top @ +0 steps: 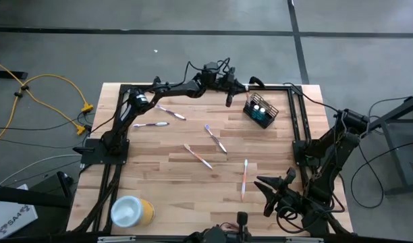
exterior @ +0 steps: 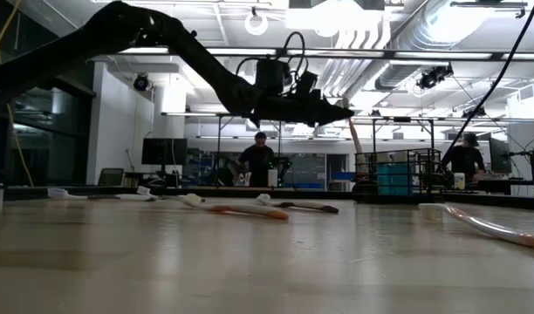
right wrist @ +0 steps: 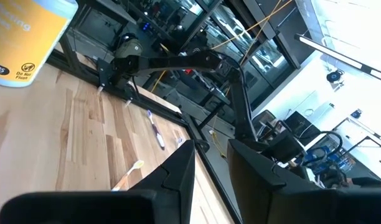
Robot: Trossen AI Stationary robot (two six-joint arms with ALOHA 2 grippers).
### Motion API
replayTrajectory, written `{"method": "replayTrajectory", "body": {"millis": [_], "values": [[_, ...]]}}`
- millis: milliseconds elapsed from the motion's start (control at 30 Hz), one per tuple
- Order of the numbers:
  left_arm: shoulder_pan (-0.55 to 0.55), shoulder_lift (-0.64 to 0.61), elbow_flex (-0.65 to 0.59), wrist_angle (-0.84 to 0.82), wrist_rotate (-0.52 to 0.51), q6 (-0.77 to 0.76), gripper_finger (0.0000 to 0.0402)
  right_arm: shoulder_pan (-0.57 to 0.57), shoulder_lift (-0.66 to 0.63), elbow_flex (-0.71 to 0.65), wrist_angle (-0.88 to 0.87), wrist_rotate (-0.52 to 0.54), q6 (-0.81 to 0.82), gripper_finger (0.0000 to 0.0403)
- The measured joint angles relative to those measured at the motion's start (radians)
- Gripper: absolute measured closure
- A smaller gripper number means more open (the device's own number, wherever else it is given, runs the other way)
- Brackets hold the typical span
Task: Pick & Place toothbrushing station
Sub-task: Put the top orange toothbrush into the left of the black mesh organizer
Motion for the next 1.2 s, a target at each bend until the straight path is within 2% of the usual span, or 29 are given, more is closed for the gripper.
{"method": "replayTrajectory", "body": {"millis": [833, 1200], "values": [[-0.025, 0.038, 0.000, 0.015, -0.114, -0.029, 0.0381, 0.021, 0.000, 0.000, 0.000, 0.000, 0.023, 0.0315], [-0.016, 0.038, 0.000, 0.015, -0.103, -0.054, 0.0330, 0.021, 0.000, 0.000, 0.000, 0.000, 0.023, 0.0315]]}}
